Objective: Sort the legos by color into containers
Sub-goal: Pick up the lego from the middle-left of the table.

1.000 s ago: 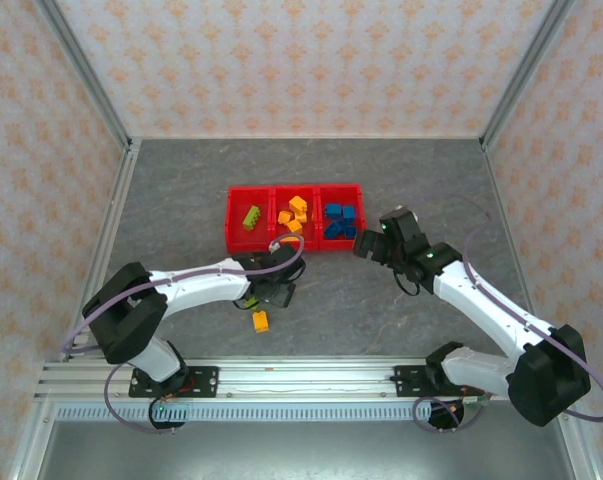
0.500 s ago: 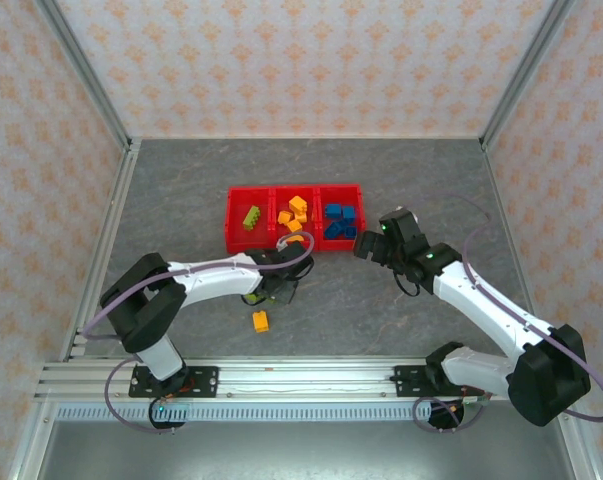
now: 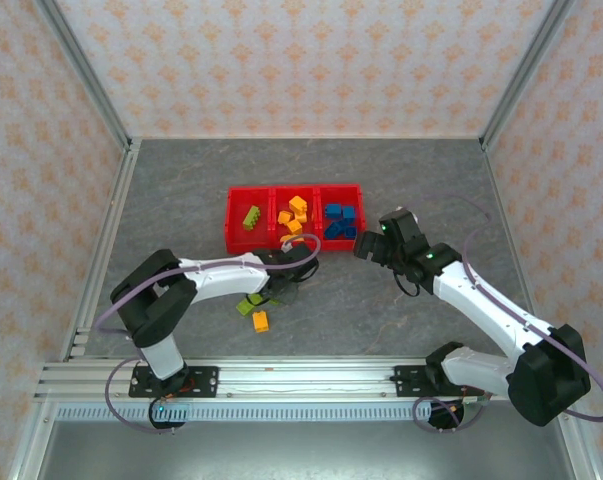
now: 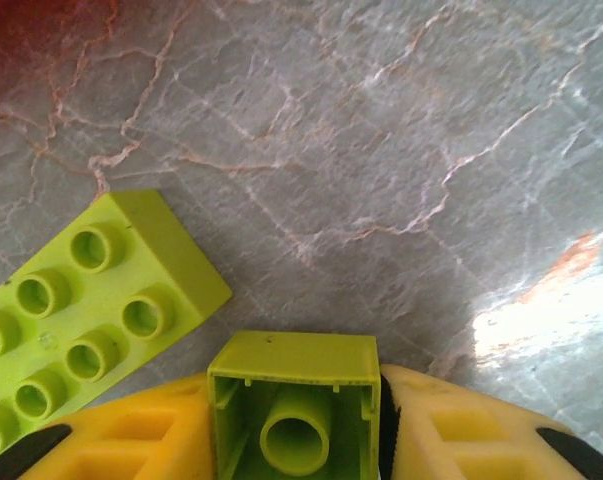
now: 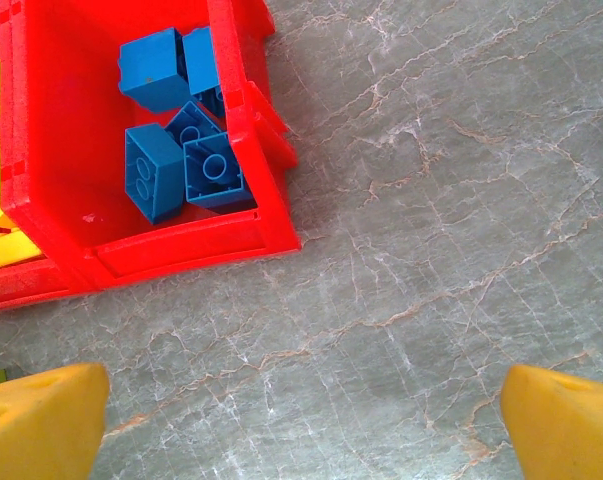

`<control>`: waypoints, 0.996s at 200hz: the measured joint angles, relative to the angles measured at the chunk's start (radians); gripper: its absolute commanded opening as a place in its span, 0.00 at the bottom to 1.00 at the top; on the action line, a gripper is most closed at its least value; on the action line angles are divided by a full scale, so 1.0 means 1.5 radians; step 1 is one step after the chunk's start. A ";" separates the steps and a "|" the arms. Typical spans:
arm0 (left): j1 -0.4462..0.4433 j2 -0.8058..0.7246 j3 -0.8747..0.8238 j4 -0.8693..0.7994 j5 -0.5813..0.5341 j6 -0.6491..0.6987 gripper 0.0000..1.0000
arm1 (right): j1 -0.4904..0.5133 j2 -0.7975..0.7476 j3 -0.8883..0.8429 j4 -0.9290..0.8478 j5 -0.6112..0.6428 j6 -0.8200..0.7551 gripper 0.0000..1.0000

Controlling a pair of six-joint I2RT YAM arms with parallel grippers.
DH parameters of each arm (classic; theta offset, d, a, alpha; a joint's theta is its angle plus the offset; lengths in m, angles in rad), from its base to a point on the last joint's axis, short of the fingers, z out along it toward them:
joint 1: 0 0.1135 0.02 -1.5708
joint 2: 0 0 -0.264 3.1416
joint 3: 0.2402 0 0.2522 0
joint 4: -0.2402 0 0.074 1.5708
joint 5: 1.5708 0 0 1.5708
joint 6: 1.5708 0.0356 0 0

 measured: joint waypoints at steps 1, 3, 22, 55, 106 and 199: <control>-0.001 0.000 0.001 0.000 -0.001 0.000 0.37 | 0.000 0.000 0.000 0.000 0.000 0.000 1.00; -0.002 0.000 0.001 0.000 -0.002 -0.001 0.36 | 0.000 0.000 0.000 0.000 0.000 0.000 1.00; -0.010 0.003 0.004 -0.002 -0.018 -0.003 0.28 | 0.000 0.000 0.000 0.000 0.000 0.000 1.00; -0.019 0.002 0.005 -0.008 -0.042 -0.013 0.16 | 0.000 0.000 0.000 -0.001 0.001 0.000 1.00; -0.024 -0.127 0.015 -0.034 -0.141 -0.048 0.20 | 0.000 0.000 0.000 -0.003 0.003 -0.003 1.00; 0.229 -0.134 0.145 0.012 -0.159 0.042 0.22 | 0.000 -0.013 0.000 -0.010 0.009 -0.008 1.00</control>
